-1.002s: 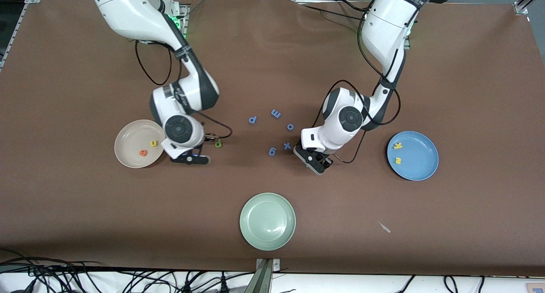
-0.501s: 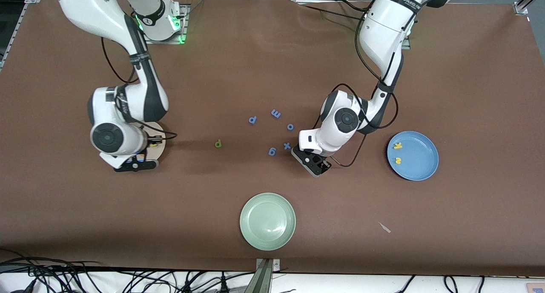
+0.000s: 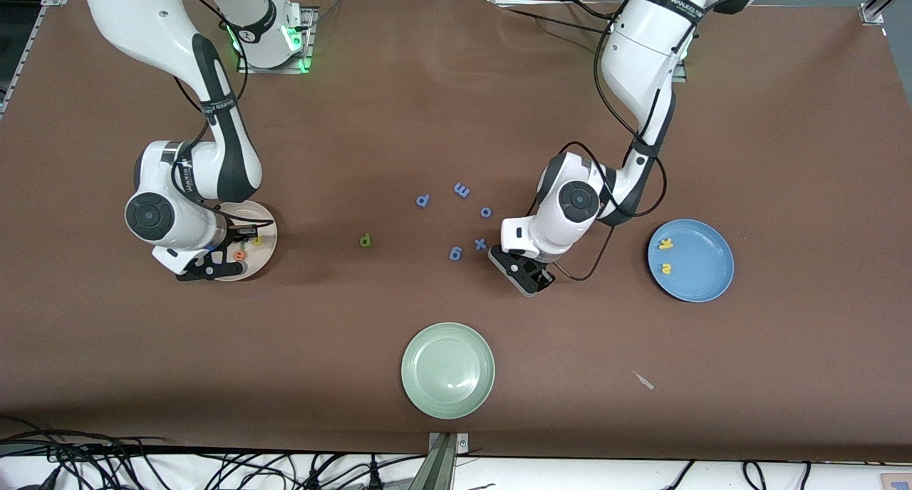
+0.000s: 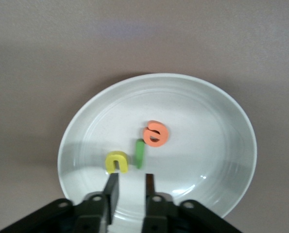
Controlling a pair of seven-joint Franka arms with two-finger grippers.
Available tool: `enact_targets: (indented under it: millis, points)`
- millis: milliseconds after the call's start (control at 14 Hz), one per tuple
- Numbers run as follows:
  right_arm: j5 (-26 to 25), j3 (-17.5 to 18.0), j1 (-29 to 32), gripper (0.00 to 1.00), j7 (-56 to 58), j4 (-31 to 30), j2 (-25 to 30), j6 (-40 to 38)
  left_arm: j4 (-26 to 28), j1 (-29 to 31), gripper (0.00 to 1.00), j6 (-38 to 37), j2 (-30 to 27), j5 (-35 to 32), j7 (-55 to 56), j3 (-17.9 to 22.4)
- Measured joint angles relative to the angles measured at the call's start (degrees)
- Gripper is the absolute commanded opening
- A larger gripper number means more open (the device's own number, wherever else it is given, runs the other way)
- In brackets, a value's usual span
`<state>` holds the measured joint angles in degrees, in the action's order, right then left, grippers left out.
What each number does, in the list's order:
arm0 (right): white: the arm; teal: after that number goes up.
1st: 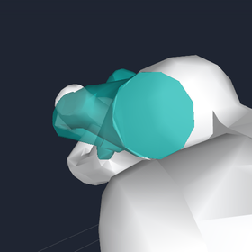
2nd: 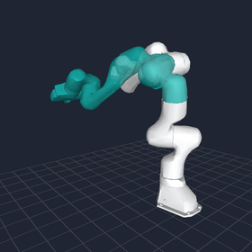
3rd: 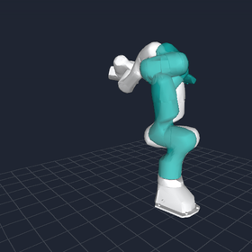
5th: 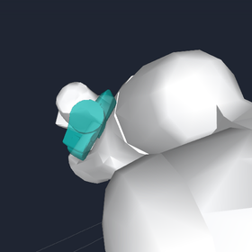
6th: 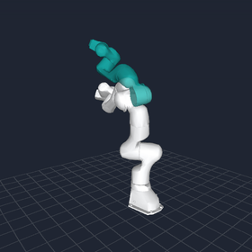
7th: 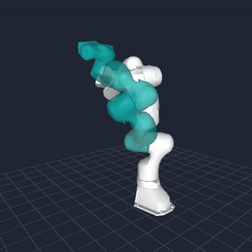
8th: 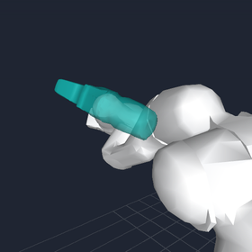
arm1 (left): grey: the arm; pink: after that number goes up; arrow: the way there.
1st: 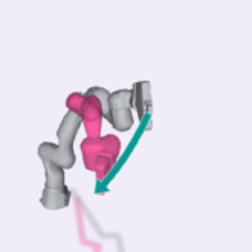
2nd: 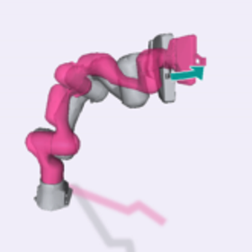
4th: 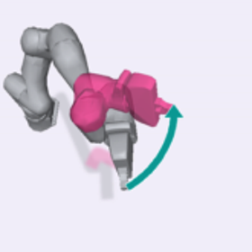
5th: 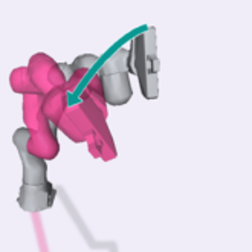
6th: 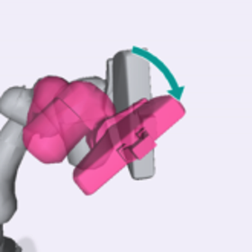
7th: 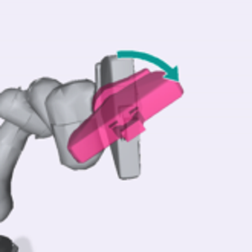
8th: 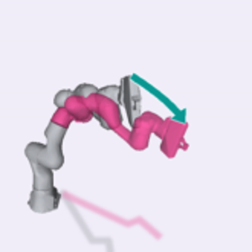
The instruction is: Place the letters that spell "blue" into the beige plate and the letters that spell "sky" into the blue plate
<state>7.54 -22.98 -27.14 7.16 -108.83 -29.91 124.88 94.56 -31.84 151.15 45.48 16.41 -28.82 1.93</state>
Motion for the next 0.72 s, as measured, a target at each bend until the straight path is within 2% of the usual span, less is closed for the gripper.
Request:
enact_targets:
  millis: [72, 286, 429, 716]
  points:
    - [0.4, 0.0, -0.1, 1.0, 0.0, 0.1, 0.4, 0.0, -0.1, 0.1, 0.4, 0.0, 0.0, 0.0, -0.7, 0.0]
    - [1.6, 0.8, -1.1, 1.0, -2.2, 1.3, 1.5, -1.0, -0.1, 0.0, 0.19, 0.0, -0.1, 0.0, -3.9, -0.2]
    - [2.0, 3.3, -1.7, 1.0, -7.5, 2.8, 1.7, -1.6, -0.1, 0.1, 0.19, 0.0, -0.3, 0.0, -5.4, -0.2]
    - [2.1, 10.5, -2.4, 1.0, -21.6, 5.1, 1.3, -1.7, -0.2, 2.0, 0.21, -2.3, -1.7, 0.0, -5.8, 0.3]
